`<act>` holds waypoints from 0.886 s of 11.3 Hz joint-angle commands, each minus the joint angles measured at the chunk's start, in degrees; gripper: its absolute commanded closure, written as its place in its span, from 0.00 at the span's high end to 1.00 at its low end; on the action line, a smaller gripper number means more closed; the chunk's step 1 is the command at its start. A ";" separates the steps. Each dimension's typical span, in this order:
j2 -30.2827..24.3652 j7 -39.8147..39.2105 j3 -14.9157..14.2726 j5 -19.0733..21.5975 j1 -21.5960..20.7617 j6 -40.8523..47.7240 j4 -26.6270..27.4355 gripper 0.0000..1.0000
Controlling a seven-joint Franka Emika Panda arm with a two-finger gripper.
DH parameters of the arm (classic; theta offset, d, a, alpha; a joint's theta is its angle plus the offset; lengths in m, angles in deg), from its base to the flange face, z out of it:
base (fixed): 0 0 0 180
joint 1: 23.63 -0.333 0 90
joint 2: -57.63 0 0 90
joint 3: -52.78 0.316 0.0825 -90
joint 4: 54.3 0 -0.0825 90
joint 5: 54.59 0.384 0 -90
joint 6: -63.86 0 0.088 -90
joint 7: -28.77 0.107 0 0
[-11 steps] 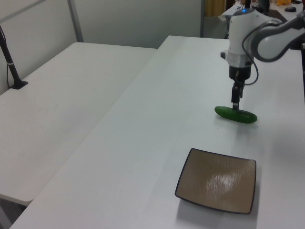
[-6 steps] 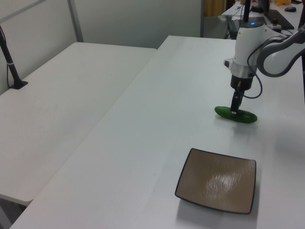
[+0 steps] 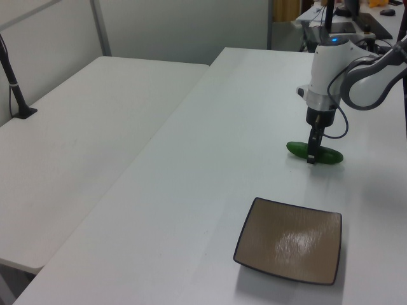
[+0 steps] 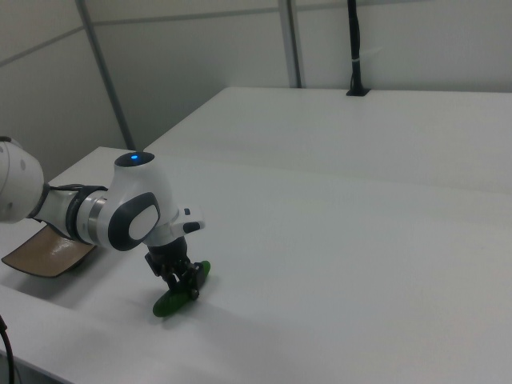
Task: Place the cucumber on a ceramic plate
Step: 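Close the gripper around the middle of the cucumber, then lift the cucumber and carry it over the brown square plate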
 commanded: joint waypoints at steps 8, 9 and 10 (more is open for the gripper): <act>-6.54 0.46 -0.12 -0.90 0.52 13.39 -6.10 0.10; -7.16 0.11 -0.29 -0.81 1.40 18.57 -9.43 0.10; -7.34 -0.33 -0.73 -0.81 1.84 24.19 -13.64 0.10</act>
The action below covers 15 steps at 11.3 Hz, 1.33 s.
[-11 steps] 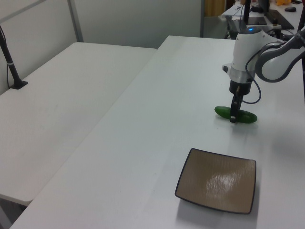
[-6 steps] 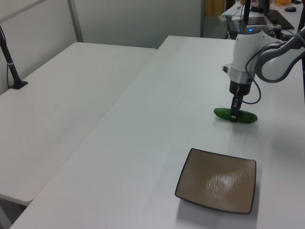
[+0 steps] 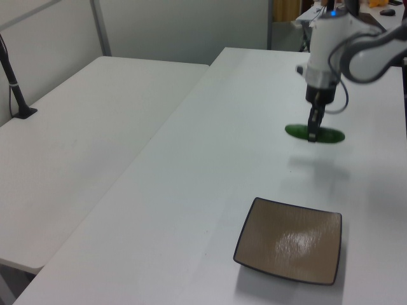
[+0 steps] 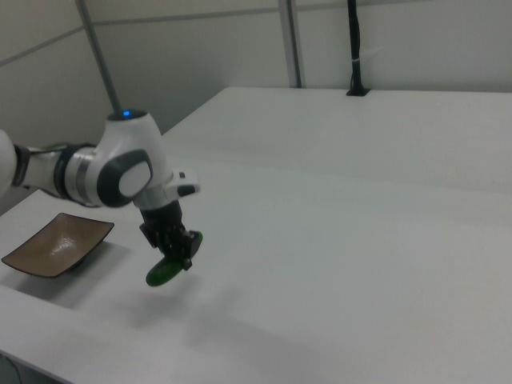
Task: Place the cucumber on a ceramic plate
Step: 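Lift the cucumber and carry it over the brown square plate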
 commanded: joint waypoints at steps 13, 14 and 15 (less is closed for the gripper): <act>-3.21 5.62 4.18 6.25 -9.24 25.95 -26.75 0.12; -2.69 7.73 6.91 6.34 -9.24 25.86 -26.66 0.12; -1.81 10.02 9.72 6.78 -9.24 25.60 -26.66 0.12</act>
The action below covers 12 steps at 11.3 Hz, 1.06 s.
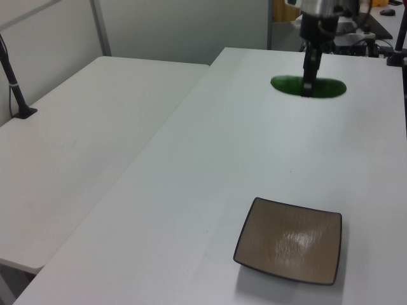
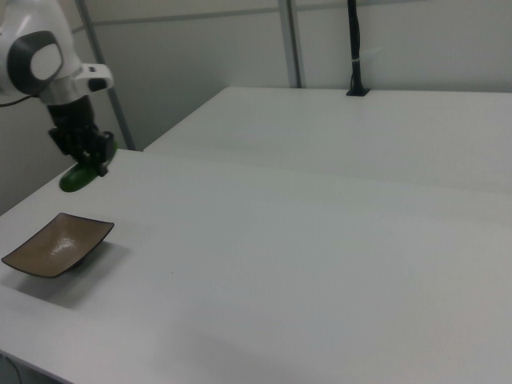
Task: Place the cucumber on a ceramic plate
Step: 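Lift the cucumber and carry it over the brown square plate, then lower the held cucumber onto the plate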
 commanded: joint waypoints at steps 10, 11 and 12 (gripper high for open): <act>16.42 20.27 10.55 -0.12 -8.80 -16.40 3.93 0.20; 18.18 21.14 10.55 -1.16 -9.24 -18.42 3.93 0.21; 19.50 22.63 10.55 -1.87 -9.33 -20.00 4.10 0.25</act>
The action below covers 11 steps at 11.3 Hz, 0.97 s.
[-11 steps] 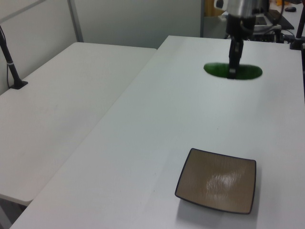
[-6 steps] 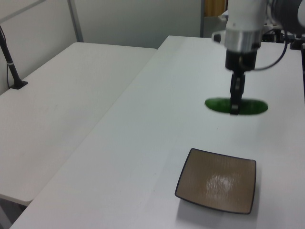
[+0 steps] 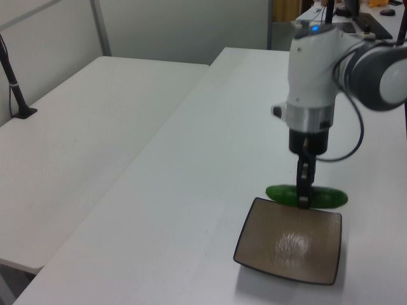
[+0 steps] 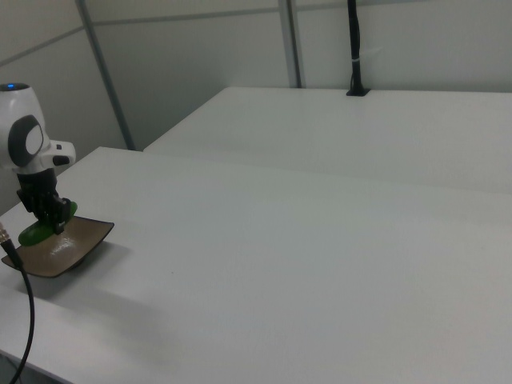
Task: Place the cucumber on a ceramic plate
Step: 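Lower the held cucumber onto the plate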
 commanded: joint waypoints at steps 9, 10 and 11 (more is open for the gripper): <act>8.52 3.85 -0.03 -3.59 -2.03 -7.86 0.02 0.86; 8.08 3.85 -0.03 -3.59 -1.94 -7.42 -0.07 1.00; 6.77 3.85 -0.03 -3.59 -1.50 -6.90 -0.15 1.00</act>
